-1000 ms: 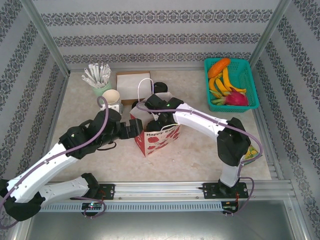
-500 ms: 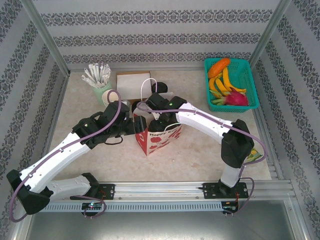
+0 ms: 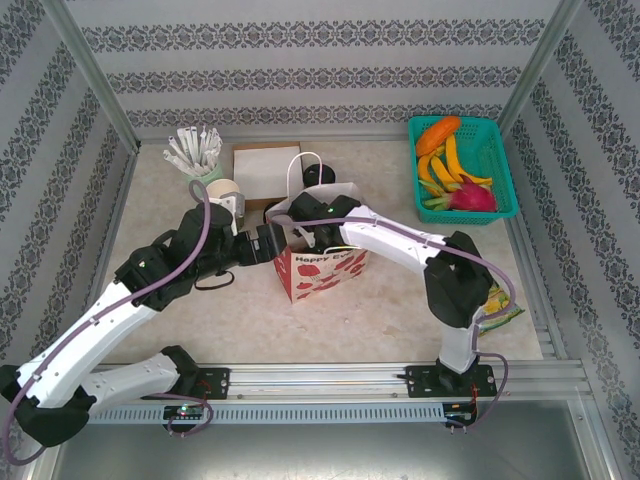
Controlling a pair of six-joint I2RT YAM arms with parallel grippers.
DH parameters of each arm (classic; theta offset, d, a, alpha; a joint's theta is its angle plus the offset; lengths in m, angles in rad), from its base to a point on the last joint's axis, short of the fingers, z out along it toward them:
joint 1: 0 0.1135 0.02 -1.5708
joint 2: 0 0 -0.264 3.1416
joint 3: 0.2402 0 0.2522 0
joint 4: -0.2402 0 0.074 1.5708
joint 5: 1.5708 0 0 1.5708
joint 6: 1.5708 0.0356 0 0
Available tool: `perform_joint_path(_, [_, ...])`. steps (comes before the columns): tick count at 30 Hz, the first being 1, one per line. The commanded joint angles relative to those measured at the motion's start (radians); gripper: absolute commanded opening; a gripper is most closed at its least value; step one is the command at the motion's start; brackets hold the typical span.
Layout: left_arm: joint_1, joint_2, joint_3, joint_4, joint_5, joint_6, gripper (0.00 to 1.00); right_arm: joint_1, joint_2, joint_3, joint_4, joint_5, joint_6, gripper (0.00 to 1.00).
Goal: Pack the takeout coffee
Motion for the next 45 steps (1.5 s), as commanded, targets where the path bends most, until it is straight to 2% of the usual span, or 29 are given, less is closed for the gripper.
perform_joint_path(1, [0.013,0.032,-0.006,0.024,0.015,0.028,0.94,0.000,0.046,0.006,0.004,-0.010,0.018,0.19])
perform_joint_path(8, [0.013,0.071,0.001,0.029,0.027,0.039,0.94,-0.002,0.085,-0.021,0.012,-0.001,0.027,0.20])
perform_joint_path(16, [0.013,0.083,0.005,0.021,0.000,0.045,0.94,-0.008,0.016,0.060,-0.020,-0.021,0.016,0.24])
perform_joint_path(20, [0.013,0.081,0.003,0.021,-0.004,0.047,0.94,-0.016,-0.009,0.039,-0.016,-0.014,0.012,0.24])
perform_joint_path(32, [0.018,0.111,-0.005,0.026,-0.010,0.054,0.94,-0.032,0.132,0.007,0.098,-0.001,0.013,0.25])
perform_joint_path(38, [0.035,0.104,-0.006,0.030,-0.029,0.045,0.94,-0.029,0.088,0.023,0.080,-0.004,-0.004,0.32])
perform_joint_path(45, [0.049,0.080,-0.001,0.035,-0.061,0.048,0.94,-0.032,-0.001,0.061,0.036,-0.050,-0.054,0.46])
